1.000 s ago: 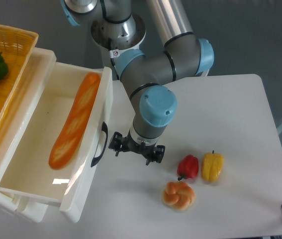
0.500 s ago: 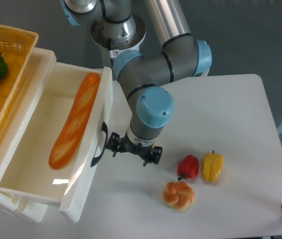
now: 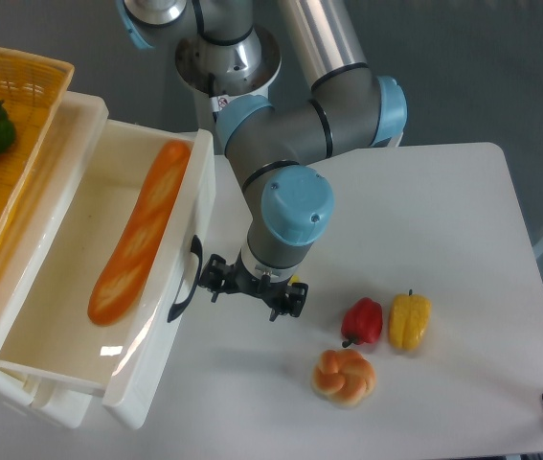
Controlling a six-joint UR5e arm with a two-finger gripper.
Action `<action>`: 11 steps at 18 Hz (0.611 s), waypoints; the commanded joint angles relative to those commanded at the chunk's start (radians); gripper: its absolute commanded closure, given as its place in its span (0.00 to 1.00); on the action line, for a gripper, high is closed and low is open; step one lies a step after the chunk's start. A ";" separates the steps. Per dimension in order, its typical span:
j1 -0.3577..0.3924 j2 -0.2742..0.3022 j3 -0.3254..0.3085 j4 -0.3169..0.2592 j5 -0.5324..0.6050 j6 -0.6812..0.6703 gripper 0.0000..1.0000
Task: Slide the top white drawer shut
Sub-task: 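Push the drawer front with the gripper into the cabinet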
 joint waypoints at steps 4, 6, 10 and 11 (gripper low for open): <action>-0.014 0.005 -0.002 -0.002 -0.012 0.000 0.00; -0.021 0.006 -0.002 -0.002 -0.015 -0.003 0.00; -0.048 0.009 -0.003 -0.002 -0.020 -0.005 0.00; -0.055 0.009 -0.003 -0.002 -0.020 -0.005 0.00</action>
